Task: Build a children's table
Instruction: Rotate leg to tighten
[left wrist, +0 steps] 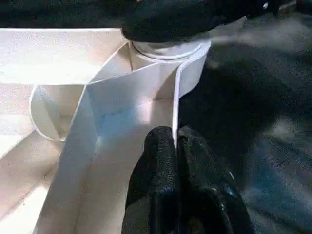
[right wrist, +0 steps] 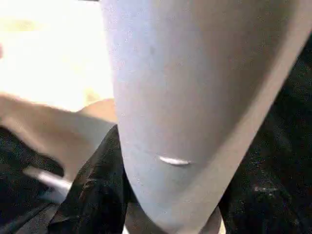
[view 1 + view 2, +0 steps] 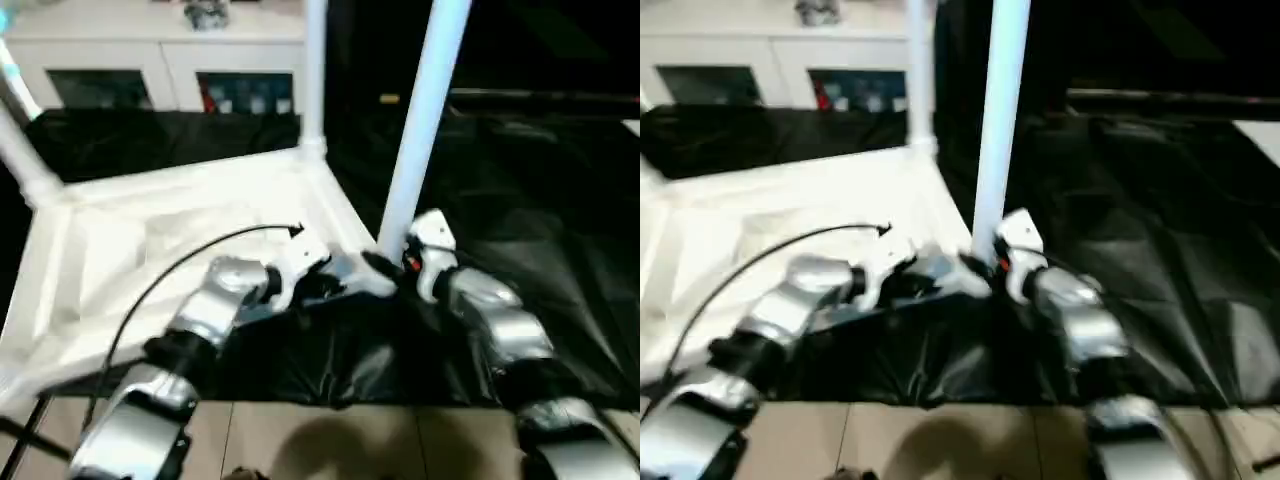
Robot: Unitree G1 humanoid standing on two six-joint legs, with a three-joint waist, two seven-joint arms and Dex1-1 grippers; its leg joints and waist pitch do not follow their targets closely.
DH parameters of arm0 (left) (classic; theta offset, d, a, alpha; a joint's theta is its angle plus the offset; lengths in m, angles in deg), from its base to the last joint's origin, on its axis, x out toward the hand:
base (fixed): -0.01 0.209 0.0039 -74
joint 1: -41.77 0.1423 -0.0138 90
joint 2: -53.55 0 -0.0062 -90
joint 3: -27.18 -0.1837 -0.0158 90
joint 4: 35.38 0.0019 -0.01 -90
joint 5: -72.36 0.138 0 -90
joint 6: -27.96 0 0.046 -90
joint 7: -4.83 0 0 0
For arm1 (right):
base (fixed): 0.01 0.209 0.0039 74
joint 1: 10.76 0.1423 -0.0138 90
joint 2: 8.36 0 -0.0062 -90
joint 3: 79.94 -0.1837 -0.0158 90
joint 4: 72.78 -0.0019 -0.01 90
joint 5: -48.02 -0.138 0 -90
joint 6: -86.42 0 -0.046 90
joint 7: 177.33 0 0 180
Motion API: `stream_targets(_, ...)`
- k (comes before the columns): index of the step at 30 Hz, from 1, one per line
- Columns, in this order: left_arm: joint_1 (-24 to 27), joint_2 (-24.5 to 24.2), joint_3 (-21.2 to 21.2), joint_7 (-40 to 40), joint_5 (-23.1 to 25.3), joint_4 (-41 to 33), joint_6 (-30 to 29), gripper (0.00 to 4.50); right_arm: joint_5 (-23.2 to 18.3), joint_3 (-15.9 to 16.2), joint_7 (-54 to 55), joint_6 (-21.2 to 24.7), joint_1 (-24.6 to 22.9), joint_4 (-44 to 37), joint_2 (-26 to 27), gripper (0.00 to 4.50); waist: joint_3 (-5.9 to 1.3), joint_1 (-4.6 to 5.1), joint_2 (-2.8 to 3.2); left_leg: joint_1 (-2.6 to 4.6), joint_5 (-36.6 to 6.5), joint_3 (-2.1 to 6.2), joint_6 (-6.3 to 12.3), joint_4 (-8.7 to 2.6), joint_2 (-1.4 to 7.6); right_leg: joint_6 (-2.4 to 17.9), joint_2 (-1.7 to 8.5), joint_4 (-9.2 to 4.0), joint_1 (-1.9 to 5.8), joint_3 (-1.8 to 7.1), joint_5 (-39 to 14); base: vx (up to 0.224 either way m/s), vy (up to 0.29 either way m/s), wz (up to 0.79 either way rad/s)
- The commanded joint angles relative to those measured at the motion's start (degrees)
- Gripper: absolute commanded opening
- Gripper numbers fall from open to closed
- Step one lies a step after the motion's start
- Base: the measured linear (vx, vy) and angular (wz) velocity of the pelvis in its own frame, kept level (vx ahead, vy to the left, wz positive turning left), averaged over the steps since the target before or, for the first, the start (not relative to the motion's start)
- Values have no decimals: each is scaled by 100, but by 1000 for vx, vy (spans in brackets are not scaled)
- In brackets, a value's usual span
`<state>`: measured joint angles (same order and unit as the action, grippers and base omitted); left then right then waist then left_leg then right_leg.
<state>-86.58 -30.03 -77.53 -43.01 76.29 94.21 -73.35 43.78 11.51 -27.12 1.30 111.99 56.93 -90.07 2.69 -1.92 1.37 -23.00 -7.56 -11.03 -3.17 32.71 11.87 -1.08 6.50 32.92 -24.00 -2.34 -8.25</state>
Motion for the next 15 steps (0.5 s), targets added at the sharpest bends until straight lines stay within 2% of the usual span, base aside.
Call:
stream_targets(1, -340, 243, 337, 936, -26, 27, -78, 0, -136, 32, 575, 54, 128, 477, 512, 195, -362, 44, -39, 215, -2852, 79, -136, -378, -6, 593, 66, -556, 123, -32, -3285, 0, 0, 0)
stream_targets(3, -393, 392, 374, 1103, -51, 62, -90, 0, -154, -74, 998, -17, 316, 728, 728, 195, -365, 73, -34, 217, -2888, 93, -139, -382, -11, 592, 63, -563, 127, -53, -3316, 0, 0, 0)
stream_targets(5, -401, 432, 379, 1136, -58, 65, -90, 0, -151, -91, 1075, -47, 359, 781, 783, 195, -378, 71, -37, 190, -2860, 90, -75, -402, -1, 586, 50, -561, 154, -51, -3078, 0, 0, 0)
stream_targets(6, -400, 513, 367, 1139, -69, 66, -45, 0, -131, -125, 1148, -108, 427, 854, 891, 250, -385, 74, -75, 186, -2831, 83, -53, -404, 5, 609, 46, -555, 156, -45, -2978, 0, 0, 0)
stream_targets(7, -395, 534, 357, 1124, -72, 64, -23, 0, -116, -125, 1145, -127, 442, 866, 918, 264, -392, 57, -54, 191, -2774, 74, -27, -406, 5, 688, 45, -533, 150, -30, -2794, 0, 0, 0)
stream_targets(10, -330, 548, 303, 979, -92, 8, 100, 0, -105, -98, 969, -126, 469, 879, 967, 264, -389, 54, -74, 169, -2685, 59, 31, -409, 6, 748, 46, -511, 171, -18, -2632, 0, 0, 0)
stream_targets(12, -302, 536, 282, 899, -106, -19, 145, 0, -84, -76, 902, -146, 482, 887, 967, 309, -393, 42, -68, 169, -2584, 44, 46, -408, 11, 811, 46, -490, 174, 2, -2461, 0, 0, 0)
stream_targets(15, -194, 384, 181, 538, -127, -112, 301, 0, 90, 47, 736, -401, 591, 996, 819, 310, -397, 42, -59, 156, -2531, 42, 61, -413, 17, 867, 57, -475, 190, 4, -2359, 0, 0, 0)
